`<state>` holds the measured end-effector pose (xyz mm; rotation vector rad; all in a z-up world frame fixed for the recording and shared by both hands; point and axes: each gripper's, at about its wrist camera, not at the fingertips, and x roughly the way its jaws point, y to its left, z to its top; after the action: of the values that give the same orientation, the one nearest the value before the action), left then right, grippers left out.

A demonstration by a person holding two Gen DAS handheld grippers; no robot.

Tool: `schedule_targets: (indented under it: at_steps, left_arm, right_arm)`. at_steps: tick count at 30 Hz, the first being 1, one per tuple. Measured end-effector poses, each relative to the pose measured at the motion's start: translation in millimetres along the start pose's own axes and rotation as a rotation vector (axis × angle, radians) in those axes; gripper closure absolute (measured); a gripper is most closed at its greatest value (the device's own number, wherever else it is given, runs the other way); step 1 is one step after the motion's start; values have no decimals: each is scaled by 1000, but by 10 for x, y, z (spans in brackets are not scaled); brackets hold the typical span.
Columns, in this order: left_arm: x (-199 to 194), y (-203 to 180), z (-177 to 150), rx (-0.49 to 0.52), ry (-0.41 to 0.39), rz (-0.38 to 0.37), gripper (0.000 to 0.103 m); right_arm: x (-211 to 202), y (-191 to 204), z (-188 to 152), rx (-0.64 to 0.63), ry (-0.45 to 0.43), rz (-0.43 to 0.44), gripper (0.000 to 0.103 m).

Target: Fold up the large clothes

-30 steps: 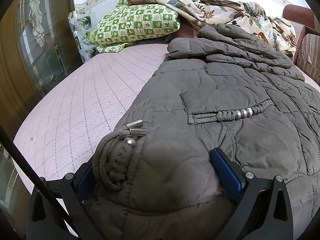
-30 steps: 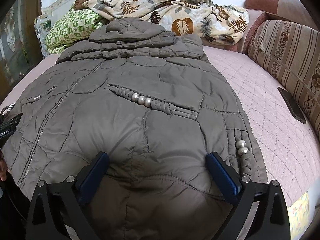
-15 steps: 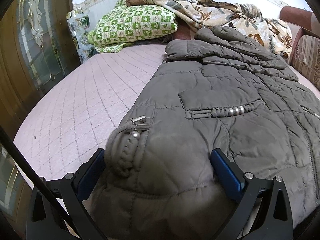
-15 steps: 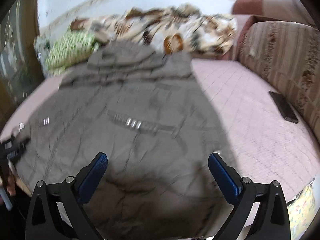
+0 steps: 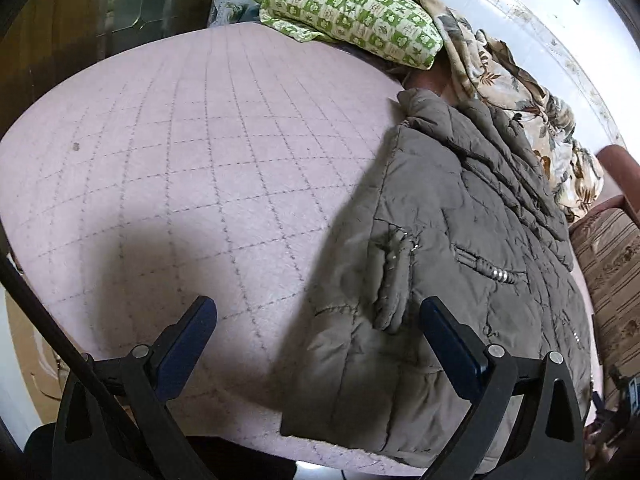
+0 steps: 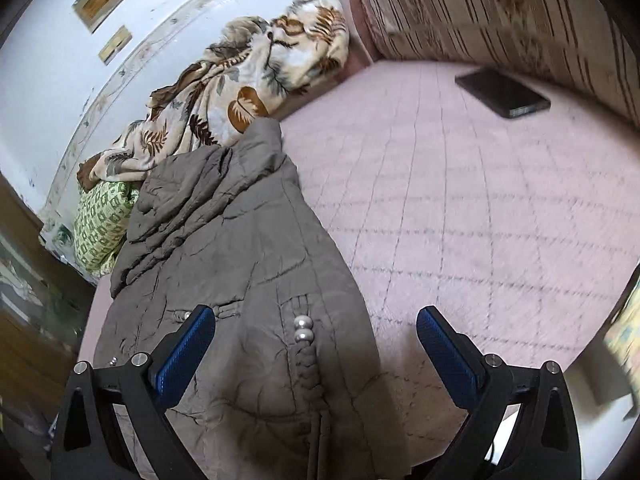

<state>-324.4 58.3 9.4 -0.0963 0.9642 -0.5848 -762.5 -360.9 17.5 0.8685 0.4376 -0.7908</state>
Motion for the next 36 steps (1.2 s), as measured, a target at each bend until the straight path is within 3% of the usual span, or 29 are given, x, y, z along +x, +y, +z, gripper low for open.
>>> schedule_targets:
  at_steps: [6,12,15,19,22,27,29,32,34,36]
  left_arm:
    - [28,-61,-35,8,11,-32,2]
    - [16,-161,-155,27,36,-65,2]
    - [8,-269,-248,47,49,-94,2]
    - [4,-457,-350,84,49,-149,2]
    - [9,-505,-378,57,50,-217,2]
    - [8,-602,-407,71,10,-188,2]
    - [-3,-740,-452,157,-30,-106,2]
    - [-31,-1002,-587,351,-119,46,2]
    - [22,-1127,-679,452,-148,142,2]
    - [49,-1170,-721,493,-161,176,1]
  right_arm:
    - [110,-284,-53,141,69,58,1]
    - [49,-279,-216,128,107,126,1]
    - [44,-195,-404,125,159,223,2]
    - [44,-4,-609,101,209,333,13]
    - [83,156,-701,75,233,423,14]
    - [215,490,-739,-67,236,356,20]
    - [221,566,-738,-128,206,297,39]
    - [184,716,-721,-253,142,171,48]
    - [190,784,-771,-321,135,110,49]
    - [245,834,-836,-385,145,50,49]
